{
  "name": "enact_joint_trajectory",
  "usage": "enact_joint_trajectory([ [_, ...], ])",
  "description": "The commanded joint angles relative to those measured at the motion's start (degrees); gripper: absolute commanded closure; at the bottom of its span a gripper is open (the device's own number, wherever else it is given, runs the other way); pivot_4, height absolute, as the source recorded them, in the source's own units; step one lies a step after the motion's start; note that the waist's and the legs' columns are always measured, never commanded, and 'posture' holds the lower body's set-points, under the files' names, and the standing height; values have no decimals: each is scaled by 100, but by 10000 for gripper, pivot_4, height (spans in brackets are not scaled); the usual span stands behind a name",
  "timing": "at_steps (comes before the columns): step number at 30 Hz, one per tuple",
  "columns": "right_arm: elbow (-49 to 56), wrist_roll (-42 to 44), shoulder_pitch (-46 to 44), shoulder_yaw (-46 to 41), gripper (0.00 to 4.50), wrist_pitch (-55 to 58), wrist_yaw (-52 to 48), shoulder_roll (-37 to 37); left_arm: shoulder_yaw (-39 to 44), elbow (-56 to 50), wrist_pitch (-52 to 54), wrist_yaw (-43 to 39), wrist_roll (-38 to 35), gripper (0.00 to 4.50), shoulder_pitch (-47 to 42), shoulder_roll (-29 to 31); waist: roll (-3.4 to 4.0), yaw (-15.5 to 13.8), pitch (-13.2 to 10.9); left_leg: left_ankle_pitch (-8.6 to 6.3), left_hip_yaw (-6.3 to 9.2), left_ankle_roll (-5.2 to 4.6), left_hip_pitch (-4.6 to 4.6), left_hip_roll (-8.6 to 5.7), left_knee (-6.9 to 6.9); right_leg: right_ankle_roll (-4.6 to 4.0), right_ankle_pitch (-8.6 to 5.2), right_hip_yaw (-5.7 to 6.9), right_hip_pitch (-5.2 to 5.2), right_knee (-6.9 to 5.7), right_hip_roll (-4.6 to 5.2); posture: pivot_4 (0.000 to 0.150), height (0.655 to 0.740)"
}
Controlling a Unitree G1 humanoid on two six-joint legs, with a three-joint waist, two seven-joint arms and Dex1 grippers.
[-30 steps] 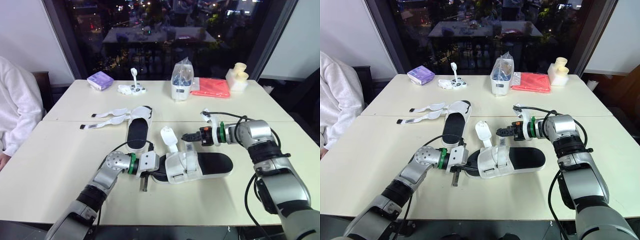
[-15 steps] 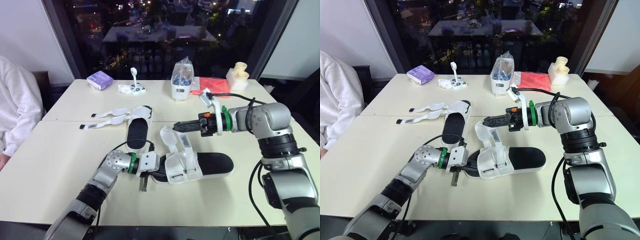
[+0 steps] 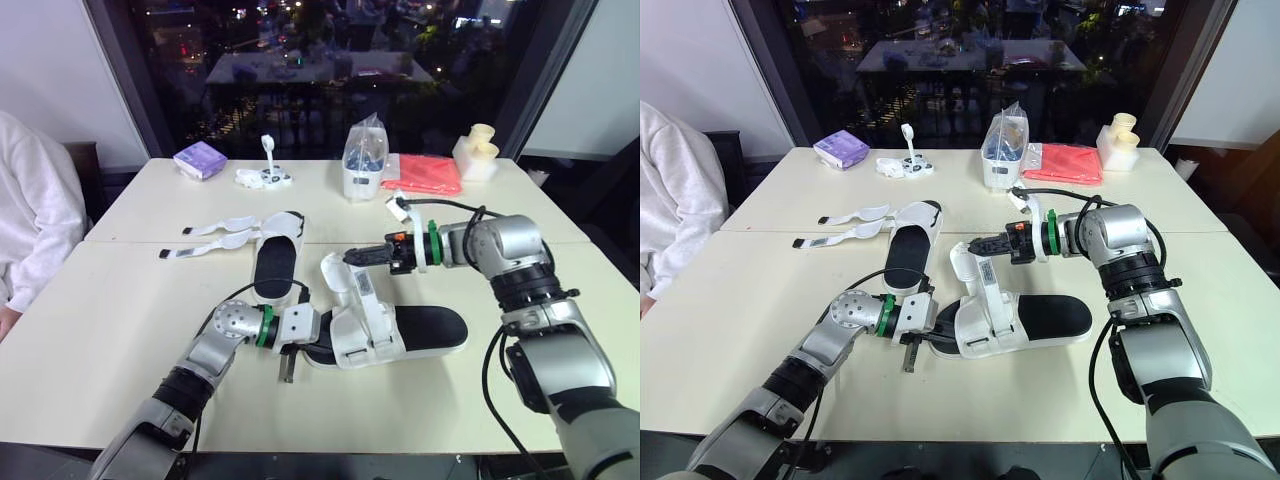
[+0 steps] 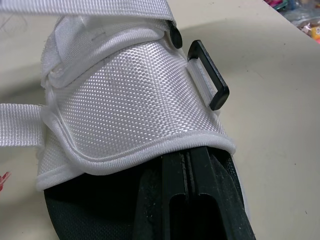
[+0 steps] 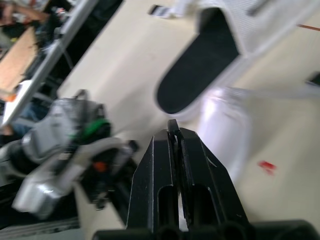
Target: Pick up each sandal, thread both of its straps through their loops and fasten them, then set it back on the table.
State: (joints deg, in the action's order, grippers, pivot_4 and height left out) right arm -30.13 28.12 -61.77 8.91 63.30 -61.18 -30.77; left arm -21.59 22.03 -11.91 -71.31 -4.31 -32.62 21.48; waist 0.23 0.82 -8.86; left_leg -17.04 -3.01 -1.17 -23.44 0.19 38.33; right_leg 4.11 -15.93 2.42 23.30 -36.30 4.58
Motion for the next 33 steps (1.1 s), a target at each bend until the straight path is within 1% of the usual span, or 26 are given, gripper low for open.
enact_joint_trajectory([
  [1,-118,-216,-15,-9,44851,-359,-48,22,-464,215,187,-170,426,45000,332,88,0,1,0,0,0,0,0,0,0,0,0,1,0,0,0,1500,7400],
  [9,-269,-696,445,155,44851,-822,83,156,-494,100,220,-192,413,45000,388,103,0,6,1,2,-1,4,2,0,-5,1,1,5,0,-1,0,1500,7400],
  [14,-692,-1172,537,277,44851,-1095,475,361,-503,71,215,-206,408,45000,403,116,0,9,4,9,-3,14,6,0,-5,2,1,10,-4,-3,-1,1500,7400],
  [15,-743,-1311,581,371,40023,-1198,533,390,-502,68,215,-207,407,45000,405,119,0,11,5,9,-3,13,8,0,-5,2,1,11,-6,-4,-1,1500,7400],
  [16,-780,-1411,614,438,38656,-1268,575,414,-501,65,214,-206,407,45000,406,120,1,12,6,9,-3,13,9,0,-5,2,1,11,-8,-5,-2,1500,7400],
  [17,-781,-1533,661,544,35667,-1366,601,424,-500,62,216,-206,407,45000,409,121,1,14,9,8,-3,12,10,0,-5,2,1,12,-9,-5,-2,1500,7400],
  [20,-691,-1889,802,851,21103,-1679,597,396,-495,58,223,-203,414,45000,412,118,3,7,16,8,-4,11,11,0,-5,2,1,13,-9,-8,-2,1500,7400],
  [21,-652,-1987,852,921,15215,-1787,599,384,-493,56,226,-200,417,45000,412,117,2,7,28,8,-4,11,13,0,-5,2,1,13,-11,-9,-3,1500,7400],
  [24,-537,-2142,953,972,1121,-2031,540,347,-488,56,232,-195,421,45000,408,115,0,1,49,3,-4,3,18,0,-5,2,1,17,-19,-10,-3,1500,7400],
  [30,-399,-2601,1184,917,1121,-3140,756,85,-492,88,233,-183,426,45000,378,93,-3,-26,54,2,-1,0,27,-1,-4,3,1,19,-30,-9,-3,1500,7400],
  [33,-398,-2486,1069,553,1121,-3149,808,-41,-505,100,229,-171,426,45000,365,83,-4,-21,54,3,0,1,26,-4,-4,3,1,19,-31,-8,-3,1500,7400],
])
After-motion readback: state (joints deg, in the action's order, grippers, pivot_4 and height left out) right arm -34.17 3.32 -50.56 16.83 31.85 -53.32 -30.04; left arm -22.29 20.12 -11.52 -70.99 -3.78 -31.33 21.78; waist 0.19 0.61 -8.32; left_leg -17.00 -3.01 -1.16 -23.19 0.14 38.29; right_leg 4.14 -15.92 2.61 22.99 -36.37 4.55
